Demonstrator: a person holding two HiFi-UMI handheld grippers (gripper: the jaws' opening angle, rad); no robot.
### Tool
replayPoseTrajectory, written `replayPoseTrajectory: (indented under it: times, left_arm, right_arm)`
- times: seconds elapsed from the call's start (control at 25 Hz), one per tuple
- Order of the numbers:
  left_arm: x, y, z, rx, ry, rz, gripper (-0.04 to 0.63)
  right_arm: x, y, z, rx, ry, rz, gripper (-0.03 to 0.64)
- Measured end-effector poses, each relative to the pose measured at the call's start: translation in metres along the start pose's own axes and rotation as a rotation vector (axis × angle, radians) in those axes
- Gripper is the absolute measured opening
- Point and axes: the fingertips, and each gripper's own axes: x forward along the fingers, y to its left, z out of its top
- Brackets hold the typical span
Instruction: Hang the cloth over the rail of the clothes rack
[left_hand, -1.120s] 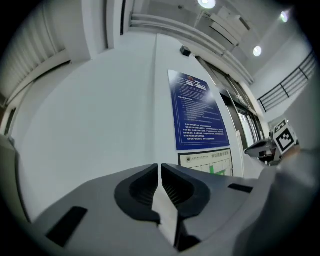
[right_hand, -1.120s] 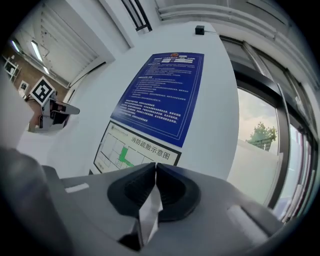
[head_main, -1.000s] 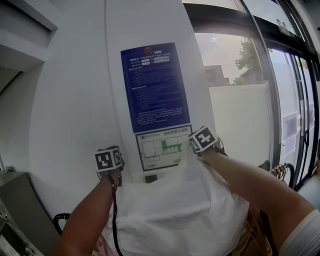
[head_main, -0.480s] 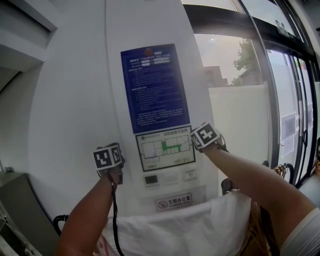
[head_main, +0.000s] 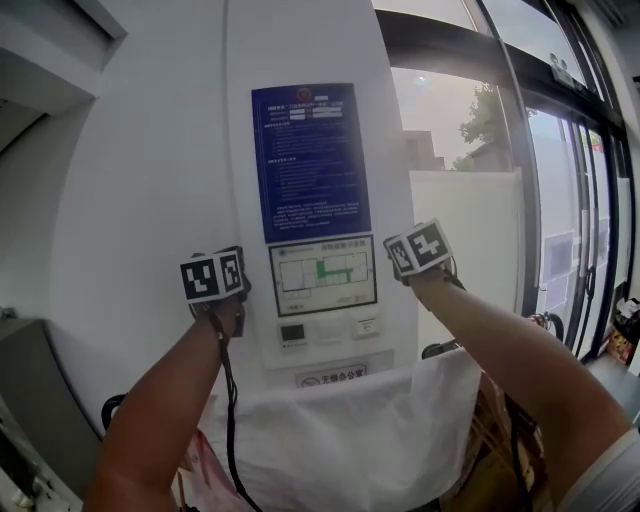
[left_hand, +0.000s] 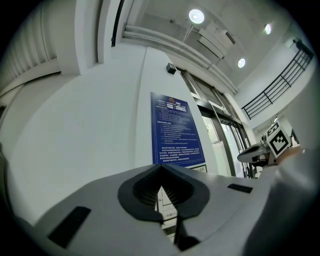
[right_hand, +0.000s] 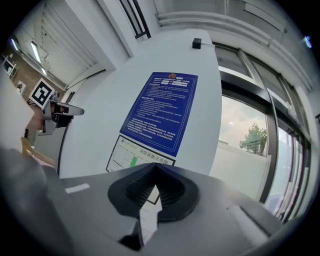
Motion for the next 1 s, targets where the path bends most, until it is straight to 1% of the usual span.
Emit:
replayPoseTrajectory:
  times: [0.08, 0.2, 0.28, 0.36, 0.48, 0.6, 0.72, 0.76, 0.8, 0.92, 1.0]
  left_arm:
    - [-0.022, -0.008, 0.003, -0.016, -0.01, 0.0, 0.006]
    - [-0.066, -0.025, 0.012, -0.021, -0.037, 0.002, 0.006]
    - [-0.098, -0.035, 0.018, -0.025, -0.048, 0.013, 0.006]
    - [-0.13, -0.043, 0.014, -0.024, -0.044, 0.03, 0.006]
    - [-0.175, -0.054, -0.008, -0.022, -0.012, 0.049, 0.006]
    - [-0.219, -0.054, -0.027, -0.029, 0.009, 0.066, 0.008]
    - [-0.254, -0.052, -0.053, -0.027, 0.048, 0.059, 0.009]
    - [-0.263, -0.053, -0.062, -0.031, 0.064, 0.051, 0.027]
    - [-0.27, -0.053, -0.072, -0.041, 0.081, 0.041, 0.059]
    - [-0.283, -0.052, -0.108, -0.091, 0.133, 0.014, 0.099]
    - [-0.288, -0.047, -0.129, -0.107, 0.171, -0.002, 0.132]
  right_arm:
    - [-0.023, 0.008, -0.006, 0.001, 0.006, 0.014, 0.002]
    - [-0.067, 0.021, -0.013, -0.015, -0.002, 0.05, 0.002]
    - [-0.095, 0.031, -0.019, -0.018, -0.008, 0.086, 0.002]
    - [-0.121, 0.043, -0.031, 0.002, -0.014, 0.133, 0.002]
    - [-0.165, 0.055, -0.061, 0.044, -0.013, 0.187, 0.002]
    - [-0.209, 0.064, -0.08, 0.069, -0.02, 0.223, 0.003]
    - [-0.242, 0.077, -0.101, 0.078, -0.009, 0.248, 0.003]
    - [-0.251, 0.079, -0.108, 0.088, -0.006, 0.25, 0.003]
    - [-0.259, 0.079, -0.116, 0.104, -0.001, 0.247, 0.003]
    - [-0.269, 0.066, -0.147, 0.181, 0.025, 0.214, 0.005]
    - [-0.268, 0.057, -0.167, 0.236, 0.042, 0.193, 0.02]
